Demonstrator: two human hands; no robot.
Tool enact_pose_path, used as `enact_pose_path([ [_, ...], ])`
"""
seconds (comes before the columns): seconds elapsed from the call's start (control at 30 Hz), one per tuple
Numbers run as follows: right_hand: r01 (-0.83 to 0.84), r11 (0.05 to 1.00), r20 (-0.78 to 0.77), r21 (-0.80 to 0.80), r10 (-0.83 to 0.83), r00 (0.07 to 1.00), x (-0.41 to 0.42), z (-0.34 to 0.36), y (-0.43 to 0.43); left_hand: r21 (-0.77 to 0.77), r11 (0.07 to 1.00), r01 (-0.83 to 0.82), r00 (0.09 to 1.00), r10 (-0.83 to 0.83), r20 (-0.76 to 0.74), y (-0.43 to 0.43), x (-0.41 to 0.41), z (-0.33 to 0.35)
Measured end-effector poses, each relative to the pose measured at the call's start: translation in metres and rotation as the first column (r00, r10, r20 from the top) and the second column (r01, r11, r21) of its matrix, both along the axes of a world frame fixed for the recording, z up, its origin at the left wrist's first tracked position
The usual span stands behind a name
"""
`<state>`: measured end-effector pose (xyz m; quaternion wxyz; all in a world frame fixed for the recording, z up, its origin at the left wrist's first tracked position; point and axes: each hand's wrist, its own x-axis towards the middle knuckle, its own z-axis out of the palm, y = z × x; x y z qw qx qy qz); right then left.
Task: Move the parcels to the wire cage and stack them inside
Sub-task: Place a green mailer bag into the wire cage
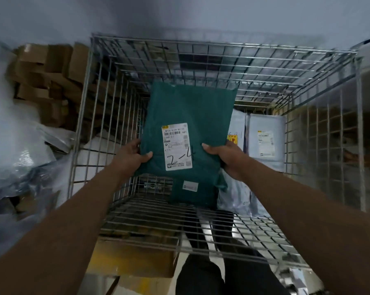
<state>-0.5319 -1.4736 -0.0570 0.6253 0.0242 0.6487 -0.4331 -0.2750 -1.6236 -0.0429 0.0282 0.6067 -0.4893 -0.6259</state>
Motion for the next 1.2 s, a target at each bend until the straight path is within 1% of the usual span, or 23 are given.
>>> enact_pose_path([
  [0.17,-0.006,0.998,-0.002,0.057,0.006,1.0,0.005,-0.09,0.008,0.055,0.998,0.029,0.997,-0.032,0.067,0.01,0.007,-0.087],
  [0.27,-0.023,0.996,0.017,0.088,0.022,1.0,0.007,-0.132,0.009,0.062,0.998,0.003,0.998,-0.007,0.066,0.015,0.012,-0.129],
  [0.37,-0.044,0.997,0.027,0.058,0.043,0.999,0.001,-0.161,-0.006,0.039,0.998,-0.04,0.998,0.038,0.059,0.006,0.003,-0.164],
  [0.5,-0.014,1.0,-0.048,0.015,0.015,0.999,-0.022,-0.202,-0.047,-0.005,0.998,-0.069,0.997,0.069,0.024,-0.029,-0.029,-0.214],
  [0.67,-0.003,1.0,-0.171,0.0,0.003,0.985,-0.05,-0.243,-0.097,-0.09,0.994,-0.056,0.998,0.057,0.009,-0.068,-0.075,-0.262],
  [0.77,-0.042,0.998,-0.255,0.046,0.052,0.966,-0.058,-0.267,-0.111,-0.104,0.994,-0.038,0.998,0.042,0.038,-0.079,-0.091,-0.291],
  [0.87,-0.079,0.993,-0.348,0.093,0.107,0.932,-0.062,-0.287,-0.113,-0.095,0.995,-0.029,0.999,0.03,0.013,-0.076,-0.1,-0.313],
  [0.97,-0.099,0.977,-0.414,0.188,0.17,0.894,-0.064,-0.3,-0.115,-0.102,0.994,-0.036,0.999,0.038,0.02,-0.069,-0.108,-0.33],
  [1.07,-0.067,0.962,-0.414,0.264,0.176,0.893,-0.062,-0.309,-0.122,-0.099,0.994,-0.037,0.999,0.04,0.031,-0.063,-0.116,-0.341],
  [1.13,-0.093,0.938,-0.423,0.333,0.236,0.875,-0.057,-0.314,-0.124,-0.116,0.992,-0.048,0.998,0.053,0.042,-0.056,-0.119,-0.349],
  [1.2,-0.13,0.911,-0.444,0.392,0.311,0.841,-0.051,-0.318,-0.125,-0.173,0.984,-0.046,0.997,0.056,0.053,-0.05,-0.121,-0.355],
])
